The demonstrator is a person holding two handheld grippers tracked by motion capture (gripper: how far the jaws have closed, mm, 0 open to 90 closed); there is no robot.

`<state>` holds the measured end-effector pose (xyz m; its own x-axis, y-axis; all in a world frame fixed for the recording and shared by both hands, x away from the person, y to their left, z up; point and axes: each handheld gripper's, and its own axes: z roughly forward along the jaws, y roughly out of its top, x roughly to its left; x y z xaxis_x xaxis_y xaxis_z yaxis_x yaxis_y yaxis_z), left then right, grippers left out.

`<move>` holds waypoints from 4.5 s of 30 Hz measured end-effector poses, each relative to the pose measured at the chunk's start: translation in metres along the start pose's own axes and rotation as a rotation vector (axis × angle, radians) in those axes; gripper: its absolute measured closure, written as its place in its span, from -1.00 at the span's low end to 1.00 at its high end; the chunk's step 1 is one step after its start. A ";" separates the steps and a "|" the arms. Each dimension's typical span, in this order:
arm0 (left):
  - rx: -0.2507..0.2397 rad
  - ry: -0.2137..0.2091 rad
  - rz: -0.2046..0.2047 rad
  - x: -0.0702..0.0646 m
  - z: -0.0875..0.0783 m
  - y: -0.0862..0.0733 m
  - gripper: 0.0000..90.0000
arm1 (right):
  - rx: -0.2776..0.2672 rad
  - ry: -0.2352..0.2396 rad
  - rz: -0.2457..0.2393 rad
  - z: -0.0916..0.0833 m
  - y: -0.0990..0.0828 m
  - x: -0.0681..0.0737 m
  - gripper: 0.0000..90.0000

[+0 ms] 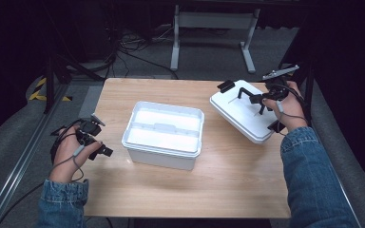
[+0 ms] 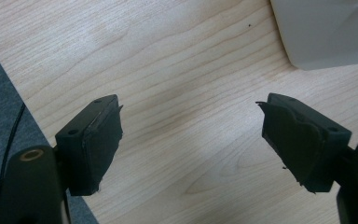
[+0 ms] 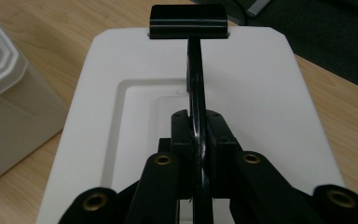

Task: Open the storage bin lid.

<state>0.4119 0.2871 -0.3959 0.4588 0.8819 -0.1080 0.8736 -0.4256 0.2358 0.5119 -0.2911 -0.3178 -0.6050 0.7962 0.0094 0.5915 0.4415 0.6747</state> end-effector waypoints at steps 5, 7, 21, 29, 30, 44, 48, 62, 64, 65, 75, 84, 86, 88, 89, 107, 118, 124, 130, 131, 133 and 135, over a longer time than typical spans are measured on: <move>-0.015 0.002 0.004 -0.001 0.000 -0.002 -0.55 | 0.009 -0.005 0.017 0.010 -0.013 -0.009 0.87; -0.016 0.003 0.008 -0.001 0.001 -0.002 -0.55 | 0.019 -0.005 0.022 0.014 -0.019 -0.011 0.87; -0.013 0.006 0.028 -0.001 0.002 -0.001 -0.55 | 0.048 -0.002 0.054 0.039 -0.046 -0.019 0.87; -0.014 0.009 0.032 -0.001 0.002 -0.001 -0.55 | 0.063 0.008 0.070 0.050 -0.059 -0.019 0.87; -0.014 0.009 0.030 -0.001 0.002 -0.001 -0.55 | 0.065 0.012 0.071 0.051 -0.060 -0.019 0.87; -0.005 0.008 0.038 -0.002 0.003 0.000 -0.56 | 0.074 0.044 0.101 0.061 -0.081 -0.023 0.86; -0.004 0.006 0.031 -0.002 0.004 0.000 -0.55 | 0.061 0.038 0.131 0.060 -0.082 -0.025 0.78; -0.006 0.002 0.016 -0.002 0.004 -0.003 -0.56 | -0.030 -0.032 0.140 0.044 -0.077 -0.027 0.37; -0.008 0.001 0.019 -0.002 0.004 -0.003 -0.56 | -0.051 -0.026 0.140 0.039 -0.075 -0.025 0.32; -0.005 0.001 0.029 -0.002 0.004 -0.002 -0.56 | -0.066 -0.021 0.142 0.035 -0.074 -0.022 0.30; 0.000 0.004 0.029 -0.002 0.004 -0.003 -0.56 | -0.121 0.039 0.071 0.002 -0.071 0.008 0.24; 0.003 0.001 0.035 -0.003 0.005 -0.003 -0.56 | -0.111 0.109 -0.018 -0.017 -0.071 0.054 0.19; 0.004 0.003 0.031 -0.003 0.005 -0.003 -0.56 | -0.104 0.122 -0.048 -0.020 -0.072 0.065 0.18; 0.002 0.005 0.028 -0.003 0.005 -0.004 -0.56 | -0.101 0.131 -0.056 -0.021 -0.072 0.070 0.18; 0.000 0.008 0.028 -0.002 0.004 -0.004 -0.56 | -0.099 0.136 -0.064 -0.021 -0.073 0.073 0.17; 0.001 0.007 0.037 -0.004 0.004 -0.004 -0.56 | -0.054 0.209 -0.138 -0.003 -0.098 0.121 0.12; 0.001 0.007 0.038 -0.005 0.005 -0.003 -0.56 | -0.046 0.234 -0.113 0.033 -0.130 0.127 0.11; 0.009 0.010 0.053 -0.007 0.006 -0.002 -0.56 | -0.096 0.232 -0.090 0.051 -0.143 0.129 0.11; 0.009 0.009 0.051 -0.008 0.007 -0.002 -0.56 | -0.104 0.205 -0.104 0.063 -0.150 0.135 0.12; 0.008 0.008 0.050 -0.008 0.007 -0.002 -0.56 | -0.105 0.205 -0.107 0.066 -0.152 0.137 0.12; 0.008 0.008 0.050 -0.008 0.007 -0.002 -0.56 | -0.079 0.198 -0.128 0.069 -0.152 0.140 0.12; 0.008 0.008 0.050 -0.008 0.007 -0.002 -0.56 | -0.065 0.208 -0.134 0.071 -0.152 0.142 0.12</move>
<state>0.4078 0.2794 -0.4018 0.5009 0.8609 -0.0889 0.8508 -0.4710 0.2329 0.3736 -0.2163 -0.4714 -0.7763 0.6272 0.0636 0.4673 0.5048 0.7258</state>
